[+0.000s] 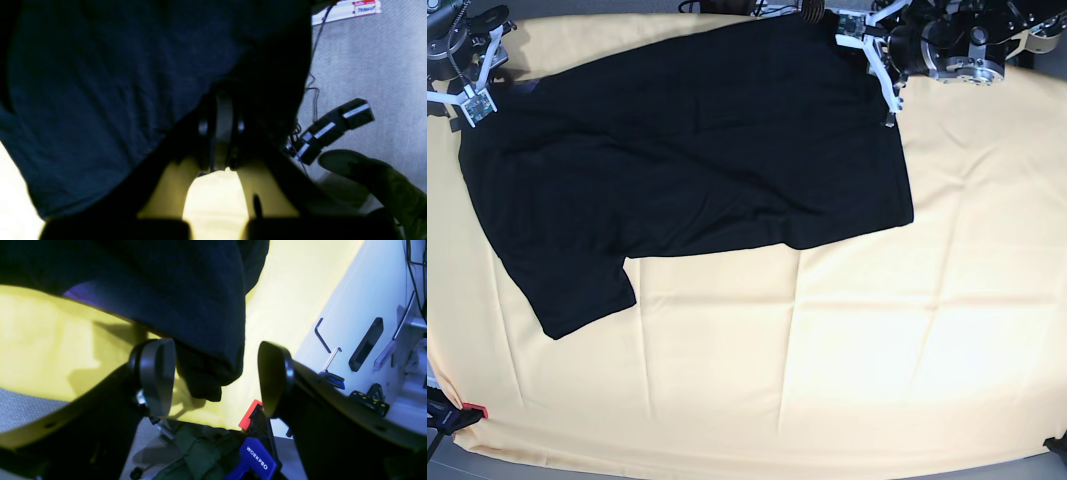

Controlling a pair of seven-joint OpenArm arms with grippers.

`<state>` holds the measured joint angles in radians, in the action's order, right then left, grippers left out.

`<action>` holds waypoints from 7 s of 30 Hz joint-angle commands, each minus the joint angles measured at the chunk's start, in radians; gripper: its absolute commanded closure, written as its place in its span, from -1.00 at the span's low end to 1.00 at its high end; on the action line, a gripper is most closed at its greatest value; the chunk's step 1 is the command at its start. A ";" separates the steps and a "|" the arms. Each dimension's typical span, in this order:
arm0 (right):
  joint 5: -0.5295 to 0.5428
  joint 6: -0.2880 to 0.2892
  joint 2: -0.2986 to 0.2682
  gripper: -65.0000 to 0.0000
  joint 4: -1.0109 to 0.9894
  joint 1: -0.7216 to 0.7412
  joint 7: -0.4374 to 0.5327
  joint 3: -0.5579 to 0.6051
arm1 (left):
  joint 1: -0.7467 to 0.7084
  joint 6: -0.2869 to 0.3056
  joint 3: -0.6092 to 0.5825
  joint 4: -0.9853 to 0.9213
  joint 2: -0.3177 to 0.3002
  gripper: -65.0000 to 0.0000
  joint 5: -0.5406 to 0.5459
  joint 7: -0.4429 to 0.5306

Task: Fold the T-shirt properly
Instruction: 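Adjust the left gripper's grip on the shirt's shoulder edge, then release and move the left gripper to the shirt's hem corner, then move the right gripper to the hem corner and grasp it, then lift the hem with both grippers and fold it over the shoulders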

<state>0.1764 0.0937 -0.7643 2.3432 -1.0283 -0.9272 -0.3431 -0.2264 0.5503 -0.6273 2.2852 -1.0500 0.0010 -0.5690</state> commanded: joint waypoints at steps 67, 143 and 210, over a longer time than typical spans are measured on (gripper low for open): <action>0.187 0.154 -0.012 -0.25 0.013 -0.005 -0.070 -0.011 | 0.008 -0.158 0.007 0.071 -0.399 -0.06 -0.002 -0.140; -0.023 -0.118 -0.012 -0.25 0.013 0.238 0.196 -0.011 | 0.276 -0.177 0.792 -0.762 0.595 1.00 0.837 -0.351; 0.555 0.604 0.181 1.00 -1.410 1.527 0.240 0.173 | 0.473 -0.087 0.789 -0.769 0.546 1.00 0.708 -0.154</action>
<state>0.7082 0.6926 -0.5625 0.9195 0.4660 -0.7139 -0.1646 0.2226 0.4580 0.1555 1.5024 -0.4870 0.6865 -0.7509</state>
